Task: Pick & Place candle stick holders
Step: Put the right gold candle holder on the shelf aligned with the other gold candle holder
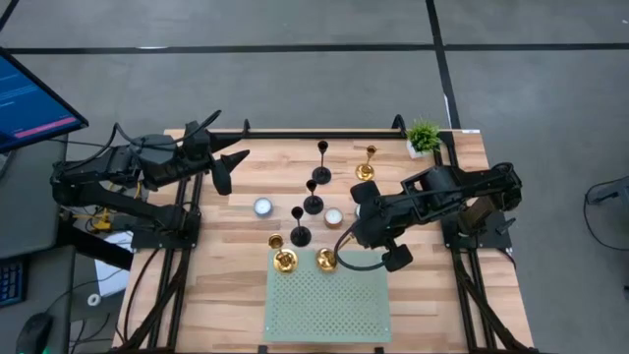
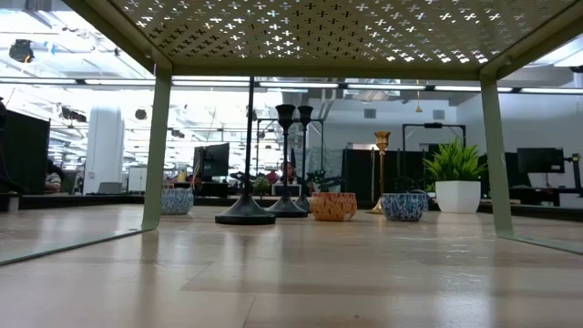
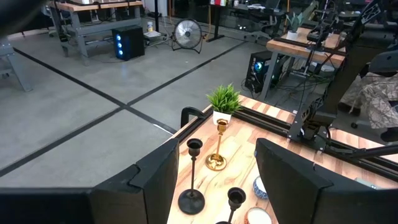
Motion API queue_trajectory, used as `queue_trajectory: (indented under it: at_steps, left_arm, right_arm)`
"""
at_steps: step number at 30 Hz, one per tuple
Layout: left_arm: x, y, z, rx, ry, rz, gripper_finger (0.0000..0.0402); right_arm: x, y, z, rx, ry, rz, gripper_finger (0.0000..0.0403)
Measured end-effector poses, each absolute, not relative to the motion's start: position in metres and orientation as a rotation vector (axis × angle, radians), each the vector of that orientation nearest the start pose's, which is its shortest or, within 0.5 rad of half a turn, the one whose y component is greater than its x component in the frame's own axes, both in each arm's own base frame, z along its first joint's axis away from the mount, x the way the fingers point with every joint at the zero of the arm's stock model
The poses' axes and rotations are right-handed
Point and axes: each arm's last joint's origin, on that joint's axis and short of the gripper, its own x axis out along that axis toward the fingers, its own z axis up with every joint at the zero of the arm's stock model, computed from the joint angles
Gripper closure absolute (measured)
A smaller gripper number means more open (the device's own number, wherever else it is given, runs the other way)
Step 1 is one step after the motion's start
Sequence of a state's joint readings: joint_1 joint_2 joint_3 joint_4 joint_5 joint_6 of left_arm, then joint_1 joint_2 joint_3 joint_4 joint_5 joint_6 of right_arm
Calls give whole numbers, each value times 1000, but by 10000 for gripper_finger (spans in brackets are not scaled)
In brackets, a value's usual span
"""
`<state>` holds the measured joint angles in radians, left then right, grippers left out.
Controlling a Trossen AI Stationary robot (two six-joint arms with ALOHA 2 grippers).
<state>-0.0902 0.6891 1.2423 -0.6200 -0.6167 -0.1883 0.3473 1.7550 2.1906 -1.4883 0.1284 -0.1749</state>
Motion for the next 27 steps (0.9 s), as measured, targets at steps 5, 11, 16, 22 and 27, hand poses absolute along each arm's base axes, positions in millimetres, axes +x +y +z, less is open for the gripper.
queue_trajectory:
  at_steps: [5,11,16,22,27]
  left_arm:
    - [86,9,445,-160,14,530,188]
    - [86,9,445,-160,14,530,188]
    - [86,9,445,-161,13,530,188]
    - [86,9,445,-160,14,530,188]
    - [86,9,445,-160,14,531,188]
  right_arm:
    - [296,103,437,-407,1008,288,342]
    - [296,103,437,-407,1008,288,315]
    - [296,103,437,-406,1008,288,291]
    - [296,103,437,-405,1005,288,264]
    - [296,104,437,-400,1000,292,246]
